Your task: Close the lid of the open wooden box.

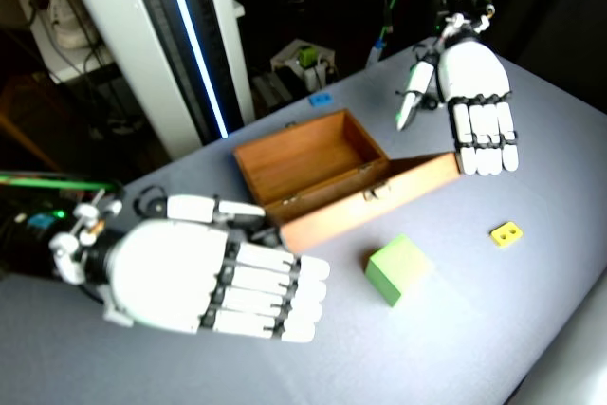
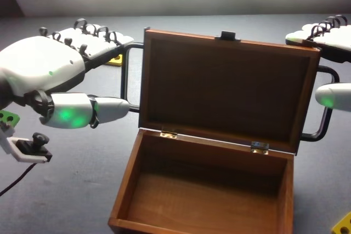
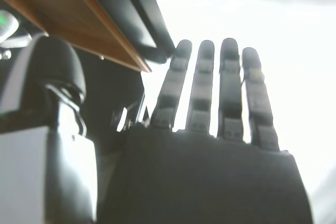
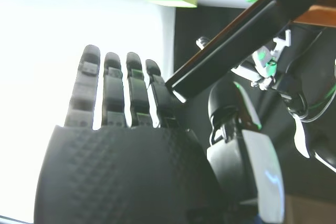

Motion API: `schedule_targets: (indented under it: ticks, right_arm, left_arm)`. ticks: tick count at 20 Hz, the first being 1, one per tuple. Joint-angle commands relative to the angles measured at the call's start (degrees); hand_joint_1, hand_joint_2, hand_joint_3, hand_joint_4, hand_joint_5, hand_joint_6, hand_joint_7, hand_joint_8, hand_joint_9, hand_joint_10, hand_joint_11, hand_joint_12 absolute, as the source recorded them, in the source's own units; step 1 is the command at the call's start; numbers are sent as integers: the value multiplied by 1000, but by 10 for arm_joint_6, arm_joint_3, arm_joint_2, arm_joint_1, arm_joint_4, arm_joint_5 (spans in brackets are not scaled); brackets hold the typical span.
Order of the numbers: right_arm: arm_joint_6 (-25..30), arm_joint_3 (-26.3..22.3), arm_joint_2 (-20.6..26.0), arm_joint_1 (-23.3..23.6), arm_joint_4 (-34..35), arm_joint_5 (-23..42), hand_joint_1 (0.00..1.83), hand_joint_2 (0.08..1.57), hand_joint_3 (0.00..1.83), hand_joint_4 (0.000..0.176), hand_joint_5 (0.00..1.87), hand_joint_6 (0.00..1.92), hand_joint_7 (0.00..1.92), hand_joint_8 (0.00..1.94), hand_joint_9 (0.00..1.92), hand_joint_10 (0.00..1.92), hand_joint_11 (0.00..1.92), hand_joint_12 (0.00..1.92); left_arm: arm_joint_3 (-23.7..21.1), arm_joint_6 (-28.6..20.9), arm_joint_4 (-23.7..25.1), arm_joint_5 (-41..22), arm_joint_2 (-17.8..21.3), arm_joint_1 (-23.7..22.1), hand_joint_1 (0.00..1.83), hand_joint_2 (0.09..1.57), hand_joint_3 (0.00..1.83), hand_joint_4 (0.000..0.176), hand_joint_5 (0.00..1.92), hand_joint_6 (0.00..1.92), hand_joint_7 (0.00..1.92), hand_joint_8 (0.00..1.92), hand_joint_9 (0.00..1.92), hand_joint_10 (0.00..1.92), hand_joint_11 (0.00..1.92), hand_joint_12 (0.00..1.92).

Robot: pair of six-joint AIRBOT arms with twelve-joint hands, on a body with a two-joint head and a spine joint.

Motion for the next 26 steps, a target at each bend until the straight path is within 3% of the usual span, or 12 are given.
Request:
schedule_targets:
  ticks: [1, 4, 10, 12, 15, 16, 17, 20, 22, 23, 26]
  right_arm:
    - [5, -6, 3, 10, 8, 94, 154, 1352, 0, 0, 74, 1, 69, 0, 27, 2, 34, 5]
    - [9, -20, 10, 10, -8, 117, 95, 1270, 0, 0, 79, 0, 64, 0, 39, 1, 66, 13]
    - [26, -57, 23, 10, -53, 156, 106, 1268, 0, 0, 98, 4, 88, 5, 52, 4, 103, 24]
    - [30, -70, 29, 10, -69, 169, 111, 1262, 0, 0, 111, 7, 96, 6, 66, 7, 118, 27]
    - [44, -88, 38, 7, -93, 182, 71, 1270, 1, 0, 49, 0, 77, 0, 61, 1, 122, 23]
    - [53, -92, 42, 1, -98, 188, 129, 1269, 0, 5, 57, 4, 61, 1, 51, 1, 123, 22]
    - [55, -96, 44, -4, -98, 193, 137, 1250, 0, 22, 62, 2, 48, 1, 34, 1, 121, 19]
    - [55, -105, 54, -32, -78, 219, 148, 1250, 0, 26, 46, 0, 25, 0, 14, 0, 89, 5]
    - [55, -107, 57, -42, -67, 229, 179, 1234, 0, 48, 27, 0, 15, 0, 1, 0, 40, 0]
    - [55, -110, 59, -46, -66, 233, 151, 1232, 0, 47, 16, 0, 12, 0, 3, 1, 38, 1]
    - [47, -111, 62, -51, -53, 239, 196, 1239, 0, 59, 8, 0, 0, 0, 0, 0, 28, 1]
  left_arm:
    - [-3, -3, -8, -86, 5, -1, 0, 1265, 26, 0, 0, 0, 9, 1, 31, 1, 22, 11]
    - [-15, -3, -17, -110, 16, 12, 0, 1272, 9, 0, 40, 3, 59, 4, 73, 5, 70, 44]
    - [-36, -3, -29, -137, 34, 36, 0, 1294, 13, 0, 42, 4, 68, 2, 84, 5, 90, 67]
    - [-43, -3, -34, -144, 39, 47, 0, 1307, 0, 0, 51, 4, 84, 7, 102, 11, 3, 375]
    - [-56, -3, -45, -160, 50, 73, 0, 1320, 0, 0, 74, 4, 95, 3, 116, 6, 0, 413]
    - [-60, -4, -48, -165, 53, 82, 0, 1312, 0, 0, 76, 4, 88, 0, 124, 9, 0, 407]
    - [-63, -4, -50, -170, 55, 89, 0, 1301, 0, 0, 56, 2, 64, 2, 96, 6, 0, 336]
    - [-76, -5, -61, -187, 60, 114, 0, 1307, 0, 0, 66, 4, 96, 8, 98, 5, 0, 284]
    - [-81, -6, -68, -196, 60, 130, 0, 1313, 1, 0, 65, 5, 96, 3, 87, 5, 0, 243]
    - [-84, -6, -71, -199, 60, 136, 0, 1320, 3, 0, 66, 3, 95, 1, 83, 2, 0, 214]
    - [-88, -8, -77, -204, 59, 151, 0, 1337, 2, 0, 68, 1, 108, 0, 129, 4, 0, 311]
